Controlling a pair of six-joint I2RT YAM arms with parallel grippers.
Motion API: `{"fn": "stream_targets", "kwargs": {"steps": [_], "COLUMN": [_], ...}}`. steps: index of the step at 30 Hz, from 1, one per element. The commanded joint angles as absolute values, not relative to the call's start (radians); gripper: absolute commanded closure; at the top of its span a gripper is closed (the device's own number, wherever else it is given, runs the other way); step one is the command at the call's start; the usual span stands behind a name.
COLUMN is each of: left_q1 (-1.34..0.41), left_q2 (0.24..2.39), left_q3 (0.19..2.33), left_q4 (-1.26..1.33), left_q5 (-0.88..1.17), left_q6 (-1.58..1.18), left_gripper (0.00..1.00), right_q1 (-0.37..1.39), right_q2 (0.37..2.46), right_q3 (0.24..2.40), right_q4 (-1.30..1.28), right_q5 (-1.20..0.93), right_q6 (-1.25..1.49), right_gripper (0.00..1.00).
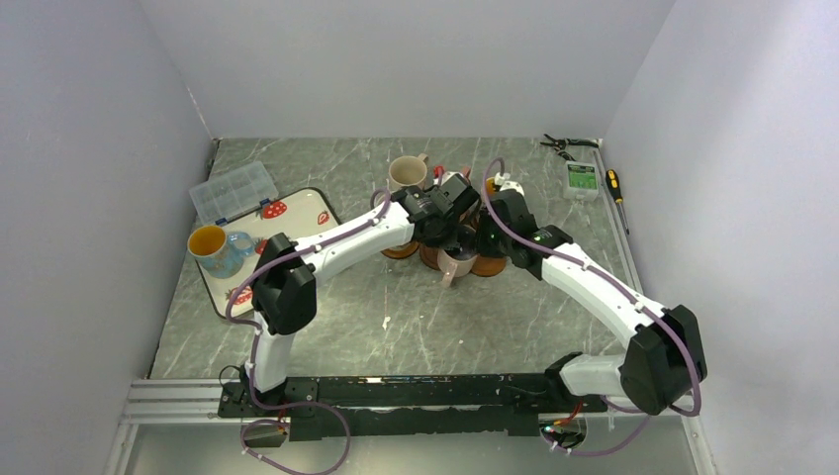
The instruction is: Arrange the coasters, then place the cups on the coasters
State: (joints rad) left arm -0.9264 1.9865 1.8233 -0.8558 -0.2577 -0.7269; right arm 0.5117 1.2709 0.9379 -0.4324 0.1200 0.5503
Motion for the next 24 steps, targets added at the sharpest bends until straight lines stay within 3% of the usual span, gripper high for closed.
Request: {"fn": "stream_targets", "kwargs": {"steps": [1,5,9,14,17,24], "left_q1": [-0.936,-0.934,-0.930,-0.919,-0.908,-0.770], "left_q2": [1.885,1.865,1.832,1.751,1.687,1.556], "left_q3": [1.866,1.854,1.856,1.797,1.744,1.681], "left_q4": [-0.791,-0.784,-0.761,-0.712,-0.673,-0.707], "left_q5": [-0.246,-0.228,-0.177,-0.132,-0.085,0.036], "left_q6": [-0.748,-0.730,-0.676,-0.635,-0.608,-0.530], "left_gripper": [0.97,0.93,0.74,0.42,0.28,0.18], "right_q1": [0.498,0.494,0.477,0.419,0.385,0.360], "right_q2": [1.256,1.225,1.194,1.180,1.181,1.190], "right_q3": [0.963,0.993,1.032,1.056,1.058,1.090], "right_q4": [-0.428,-0.454,-0.473,-0.483,-0.485,-0.496], "right_q5": [0.164,0.202,0.222,0.201,0.186,0.130], "right_q6": [0.550,0.524,0.492,0.465,0.456,0.408], "right_gripper": [0.99,1.00,1.00,1.00,1.00,1.00]}}
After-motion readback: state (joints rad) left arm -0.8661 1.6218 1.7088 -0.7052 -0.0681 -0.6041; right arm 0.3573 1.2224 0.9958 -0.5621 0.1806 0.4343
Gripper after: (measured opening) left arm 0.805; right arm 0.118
